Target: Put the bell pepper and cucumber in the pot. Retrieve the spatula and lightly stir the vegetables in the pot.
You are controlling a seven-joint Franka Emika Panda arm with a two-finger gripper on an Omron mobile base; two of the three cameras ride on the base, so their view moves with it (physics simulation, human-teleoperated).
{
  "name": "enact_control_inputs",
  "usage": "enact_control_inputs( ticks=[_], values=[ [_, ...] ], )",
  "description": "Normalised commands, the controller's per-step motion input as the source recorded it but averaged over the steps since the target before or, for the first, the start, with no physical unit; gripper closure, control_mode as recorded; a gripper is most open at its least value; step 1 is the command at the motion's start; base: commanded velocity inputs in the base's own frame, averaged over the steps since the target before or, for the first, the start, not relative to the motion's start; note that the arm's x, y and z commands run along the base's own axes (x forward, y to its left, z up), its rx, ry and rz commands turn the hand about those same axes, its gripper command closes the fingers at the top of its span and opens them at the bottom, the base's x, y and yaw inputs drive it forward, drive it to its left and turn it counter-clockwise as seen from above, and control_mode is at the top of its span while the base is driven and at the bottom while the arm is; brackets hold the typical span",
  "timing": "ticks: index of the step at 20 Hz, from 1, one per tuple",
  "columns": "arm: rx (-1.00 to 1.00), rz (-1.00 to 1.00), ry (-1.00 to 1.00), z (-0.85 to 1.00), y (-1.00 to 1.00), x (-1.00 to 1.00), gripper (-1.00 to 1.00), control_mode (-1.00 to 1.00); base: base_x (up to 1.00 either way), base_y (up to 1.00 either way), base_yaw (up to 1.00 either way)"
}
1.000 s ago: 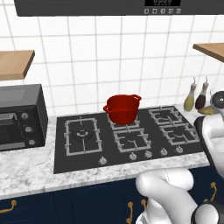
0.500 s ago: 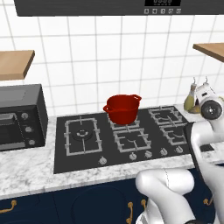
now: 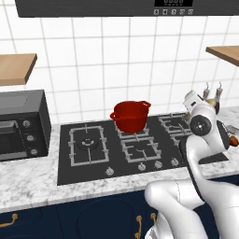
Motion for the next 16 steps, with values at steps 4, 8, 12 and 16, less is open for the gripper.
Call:
enact_control_inputs(
  ticks=[4,8,12,16],
  values=[
    [-0.12,0.20,0.00,0.04,0.43,0.43,1.00,-1.00,0.00,0.00,0.00],
    [-0.05,0.23,0.00,0.00,0.46,0.33,1.00,-1.00,0.00,0.00,0.00],
    [-0.04,0.21,0.00,0.00,0.39,0.41,1.00,-1.00,0.00,0.00,0.00],
    [-0.11,0.13,0.00,0.00,0.43,0.44,1.00,-1.00,0.00,0.00,0.00]
  ],
)
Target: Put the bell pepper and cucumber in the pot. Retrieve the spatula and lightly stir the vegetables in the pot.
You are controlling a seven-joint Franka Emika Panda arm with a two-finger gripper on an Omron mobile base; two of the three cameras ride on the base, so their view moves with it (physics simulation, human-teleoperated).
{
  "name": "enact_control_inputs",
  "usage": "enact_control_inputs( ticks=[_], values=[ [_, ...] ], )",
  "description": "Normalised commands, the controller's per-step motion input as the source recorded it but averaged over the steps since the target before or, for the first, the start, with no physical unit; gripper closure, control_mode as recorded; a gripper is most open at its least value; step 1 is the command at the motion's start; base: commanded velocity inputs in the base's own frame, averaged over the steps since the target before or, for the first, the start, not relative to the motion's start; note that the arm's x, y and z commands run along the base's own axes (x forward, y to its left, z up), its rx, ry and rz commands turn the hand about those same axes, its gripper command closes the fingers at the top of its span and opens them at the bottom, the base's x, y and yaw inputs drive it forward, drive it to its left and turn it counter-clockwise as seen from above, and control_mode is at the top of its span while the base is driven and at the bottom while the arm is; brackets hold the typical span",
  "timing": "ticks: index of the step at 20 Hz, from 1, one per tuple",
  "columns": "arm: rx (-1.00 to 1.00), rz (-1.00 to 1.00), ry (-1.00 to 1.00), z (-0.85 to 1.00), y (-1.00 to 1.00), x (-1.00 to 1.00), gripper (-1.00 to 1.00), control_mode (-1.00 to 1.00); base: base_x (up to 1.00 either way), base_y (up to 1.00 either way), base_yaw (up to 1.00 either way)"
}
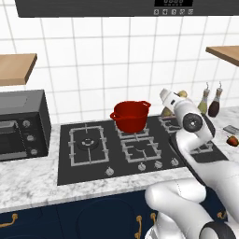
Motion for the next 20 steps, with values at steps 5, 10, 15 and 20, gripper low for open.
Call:
enact_control_inputs(
  ticks=[5,10,15,20],
  values=[
    [-0.15,0.02,0.00,0.01,0.30,0.22,1.00,-1.00,0.00,0.00,0.00],
    [-0.14,0.00,-0.05,0.00,0.31,0.28,1.00,-1.00,0.00,0.00,0.00],
    [-0.09,0.00,-0.07,0.00,0.31,0.35,1.00,-1.00,0.00,0.00,0.00],
    [-0.07,0.01,-0.02,0.00,0.38,0.37,1.00,-1.00,0.00,0.00,0.00]
  ],
)
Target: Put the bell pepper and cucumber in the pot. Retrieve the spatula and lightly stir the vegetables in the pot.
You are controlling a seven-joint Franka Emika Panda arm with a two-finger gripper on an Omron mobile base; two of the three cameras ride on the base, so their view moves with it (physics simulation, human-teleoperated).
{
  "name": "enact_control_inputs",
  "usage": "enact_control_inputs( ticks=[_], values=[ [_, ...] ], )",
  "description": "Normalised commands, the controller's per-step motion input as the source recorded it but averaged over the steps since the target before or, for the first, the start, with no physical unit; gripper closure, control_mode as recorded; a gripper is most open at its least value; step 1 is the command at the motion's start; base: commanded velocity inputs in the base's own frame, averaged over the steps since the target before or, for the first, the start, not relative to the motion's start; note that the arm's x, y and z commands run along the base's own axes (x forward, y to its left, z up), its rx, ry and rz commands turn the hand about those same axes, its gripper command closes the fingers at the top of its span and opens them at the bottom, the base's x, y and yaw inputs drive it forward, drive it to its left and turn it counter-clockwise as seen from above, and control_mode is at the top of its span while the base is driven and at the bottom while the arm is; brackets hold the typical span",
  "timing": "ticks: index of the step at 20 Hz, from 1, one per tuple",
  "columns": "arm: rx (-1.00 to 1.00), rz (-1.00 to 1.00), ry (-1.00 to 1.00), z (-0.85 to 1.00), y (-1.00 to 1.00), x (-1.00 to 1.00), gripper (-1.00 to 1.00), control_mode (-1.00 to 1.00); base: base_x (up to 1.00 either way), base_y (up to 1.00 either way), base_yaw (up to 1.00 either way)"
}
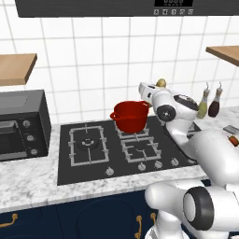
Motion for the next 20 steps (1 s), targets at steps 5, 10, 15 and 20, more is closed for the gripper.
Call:
enact_control_inputs(
  ticks=[5,10,15,20],
  values=[
    [-0.10,0.00,0.00,-0.04,0.30,0.41,1.00,-1.00,0.00,0.00,0.00],
    [-0.03,0.00,0.00,-0.11,0.23,0.35,1.00,-1.00,0.00,0.00,0.00],
    [-0.04,0.00,0.02,-0.13,0.19,0.30,1.00,-1.00,0.00,0.00,0.00],
    [-0.08,0.00,0.10,-0.08,0.05,0.26,1.00,-1.00,0.00,0.00,0.00]
  ],
)
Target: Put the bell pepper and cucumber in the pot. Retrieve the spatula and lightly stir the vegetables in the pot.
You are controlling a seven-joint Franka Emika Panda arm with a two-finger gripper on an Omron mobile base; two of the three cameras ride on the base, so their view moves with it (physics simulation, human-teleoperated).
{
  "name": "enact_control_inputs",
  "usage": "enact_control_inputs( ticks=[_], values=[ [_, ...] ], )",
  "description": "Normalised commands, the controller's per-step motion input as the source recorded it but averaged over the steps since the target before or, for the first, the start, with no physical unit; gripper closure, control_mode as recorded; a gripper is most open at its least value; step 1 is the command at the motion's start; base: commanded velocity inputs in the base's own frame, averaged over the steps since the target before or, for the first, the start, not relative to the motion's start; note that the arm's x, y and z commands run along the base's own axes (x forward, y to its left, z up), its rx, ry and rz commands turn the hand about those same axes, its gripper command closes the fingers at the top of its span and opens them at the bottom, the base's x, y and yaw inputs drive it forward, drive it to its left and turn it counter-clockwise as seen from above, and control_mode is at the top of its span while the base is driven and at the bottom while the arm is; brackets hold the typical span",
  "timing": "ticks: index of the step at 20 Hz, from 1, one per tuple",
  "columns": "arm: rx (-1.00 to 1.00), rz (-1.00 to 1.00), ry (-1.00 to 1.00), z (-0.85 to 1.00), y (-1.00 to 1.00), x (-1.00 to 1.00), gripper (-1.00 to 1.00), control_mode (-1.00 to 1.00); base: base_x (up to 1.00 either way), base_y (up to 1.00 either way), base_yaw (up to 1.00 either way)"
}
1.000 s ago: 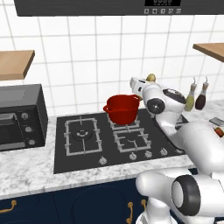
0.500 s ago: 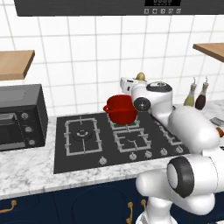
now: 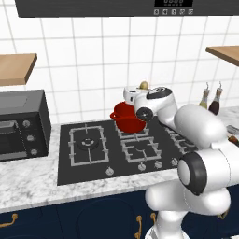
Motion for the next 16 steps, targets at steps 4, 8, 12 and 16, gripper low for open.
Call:
enact_control_inputs(
  ticks=[4,8,12,16],
  values=[
    [-0.08,0.00,0.12,-0.09,0.00,0.21,1.00,-1.00,0.00,0.00,0.00],
    [-0.07,0.00,0.07,-0.08,0.00,0.23,1.00,-1.00,0.00,0.00,0.00],
    [-0.03,0.00,0.06,-0.10,0.02,0.15,1.00,-1.00,0.00,0.00,0.00],
    [0.00,0.00,0.05,-0.22,0.05,0.09,1.00,-1.00,0.00,0.00,0.00]
  ],
)
